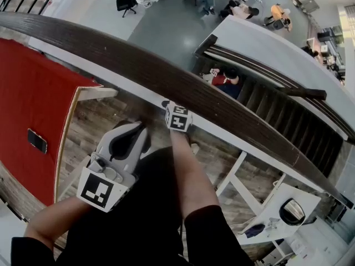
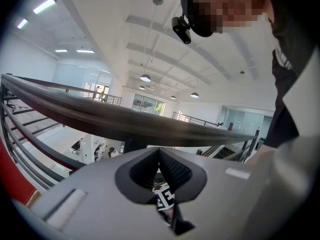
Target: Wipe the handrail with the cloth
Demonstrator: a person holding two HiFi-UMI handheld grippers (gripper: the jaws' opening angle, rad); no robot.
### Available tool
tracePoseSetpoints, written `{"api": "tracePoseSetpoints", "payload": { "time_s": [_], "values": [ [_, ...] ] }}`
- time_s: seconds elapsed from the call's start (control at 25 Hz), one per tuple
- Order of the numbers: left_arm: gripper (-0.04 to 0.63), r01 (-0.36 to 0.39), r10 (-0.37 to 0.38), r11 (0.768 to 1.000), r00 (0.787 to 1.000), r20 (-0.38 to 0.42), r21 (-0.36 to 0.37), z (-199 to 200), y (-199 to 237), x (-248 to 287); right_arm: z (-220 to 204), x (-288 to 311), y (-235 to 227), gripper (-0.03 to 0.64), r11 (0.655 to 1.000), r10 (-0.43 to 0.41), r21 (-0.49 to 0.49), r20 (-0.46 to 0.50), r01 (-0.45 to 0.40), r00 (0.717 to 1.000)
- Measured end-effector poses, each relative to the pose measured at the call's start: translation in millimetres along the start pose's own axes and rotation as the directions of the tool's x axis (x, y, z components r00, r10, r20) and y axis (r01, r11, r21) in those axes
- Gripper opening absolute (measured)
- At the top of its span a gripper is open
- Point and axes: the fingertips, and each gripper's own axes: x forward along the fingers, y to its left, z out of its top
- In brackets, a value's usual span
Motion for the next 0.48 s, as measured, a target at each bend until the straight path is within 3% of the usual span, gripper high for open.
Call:
{"api": "tracePoseSetpoints", "payload": {
  "time_s": [0.48],
  "values": [
    [-0.002,0.005,-0.005,1.000,1.000,-0.020,0.018,-3,-16,-4,-16,-18,-38,0.067,0.998,-0.044,0.047,-0.003,0.045,0.999]
  ]
}}
